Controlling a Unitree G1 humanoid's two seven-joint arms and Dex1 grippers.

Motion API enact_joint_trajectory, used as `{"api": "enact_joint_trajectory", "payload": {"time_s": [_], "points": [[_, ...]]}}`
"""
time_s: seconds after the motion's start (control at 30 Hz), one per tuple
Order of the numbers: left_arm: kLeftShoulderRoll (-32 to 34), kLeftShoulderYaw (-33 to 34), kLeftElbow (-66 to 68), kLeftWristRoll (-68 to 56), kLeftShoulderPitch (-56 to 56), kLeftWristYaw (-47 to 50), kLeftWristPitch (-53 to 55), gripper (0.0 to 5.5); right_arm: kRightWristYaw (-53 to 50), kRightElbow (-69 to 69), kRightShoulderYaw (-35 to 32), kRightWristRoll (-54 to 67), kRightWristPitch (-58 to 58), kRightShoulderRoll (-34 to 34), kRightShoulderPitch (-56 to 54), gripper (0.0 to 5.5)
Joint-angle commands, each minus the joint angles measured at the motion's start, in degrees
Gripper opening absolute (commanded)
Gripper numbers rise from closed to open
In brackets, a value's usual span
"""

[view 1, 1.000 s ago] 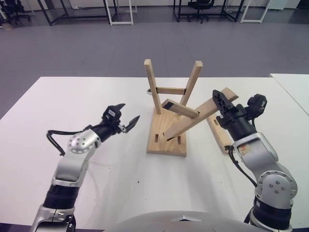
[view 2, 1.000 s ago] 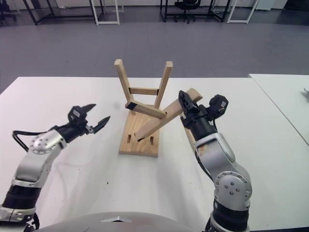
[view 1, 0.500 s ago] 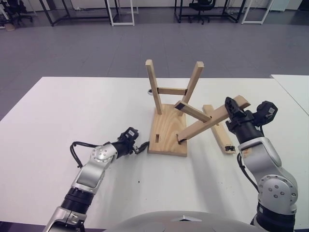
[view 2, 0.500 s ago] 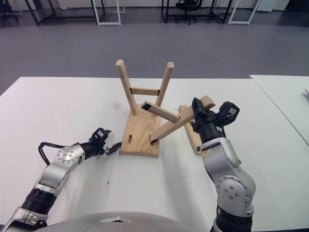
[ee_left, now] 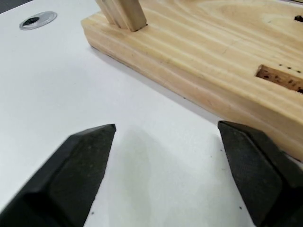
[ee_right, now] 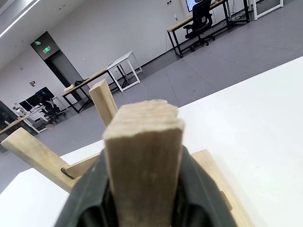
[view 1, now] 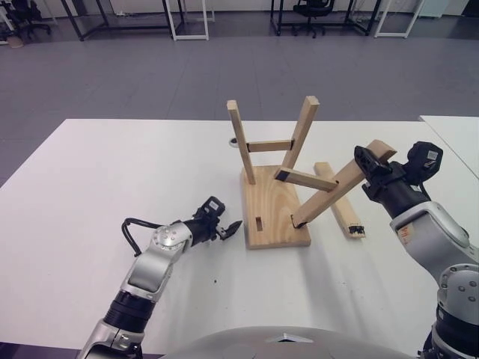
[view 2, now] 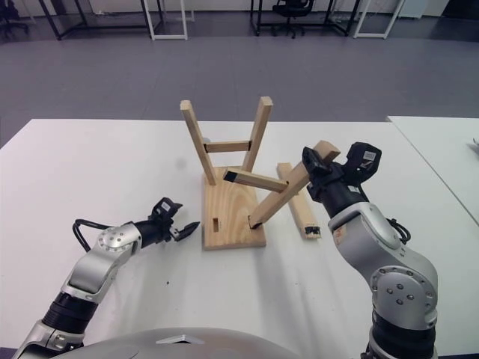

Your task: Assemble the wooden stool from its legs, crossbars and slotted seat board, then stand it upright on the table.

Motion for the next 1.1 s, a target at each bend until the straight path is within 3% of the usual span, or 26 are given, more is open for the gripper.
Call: {"api": "enact_joint_trajectory", "payload": {"time_s": [0.03,0.2,0.37,0.53,0.73,0.87,0.93,1.03,1.1], "points": [[-2.08,2.91,-4.87,-3.77,-0.5,0.91,3.21,3.97,5.9,-2.22,9.82,-16.95,-0.51,-3.39,4.53,1.03],[-1.58,8.95,-11.92,-7.39,0.29,3.01,8.04,3.97,10.82,0.58,16.18,-30.52,-1.38,-4.96,10.11,1.04],[-1.09,10.06,-13.42,-7.59,-0.59,4.13,9.83,3.97,12.86,4.84,13.86,-27.86,0.81,-1.02,6.65,1.05],[-2.96,14.32,-11.91,-6.51,-2.21,8.97,4.85,3.97,21.01,2.75,9.87,-27.82,-6.29,-0.74,-4.64,1.05],[-4.73,18.44,-8.36,-6.75,-4.55,12.81,-1.35,3.97,24.47,1.71,5.66,-29.65,-10.22,-0.01,-15.96,2.34],[-4.92,19.53,-8.61,-6.77,-4.71,13.5,-2.69,3.97,25.79,9.79,-5.03,-23.69,-7.32,-5.34,-25.18,3.03],[-4.98,19.14,-8.63,-6.34,-4.99,13.67,-2.99,3.97,27.36,17.14,-6.09,-26.85,-3.93,-8.5,-21.62,3.49],[-5.61,18.01,-8.58,-6.12,-5.41,14.11,-3.27,3.97,34.04,24.06,-1.12,-29.94,0.7,-9.43,-9.61,4.01],[-6.26,18.03,-8.92,-6.49,-5.57,14.63,-2.86,3.97,38.58,27.48,2.79,-32.5,1.26,-9.09,-3.37,4.01]]}}
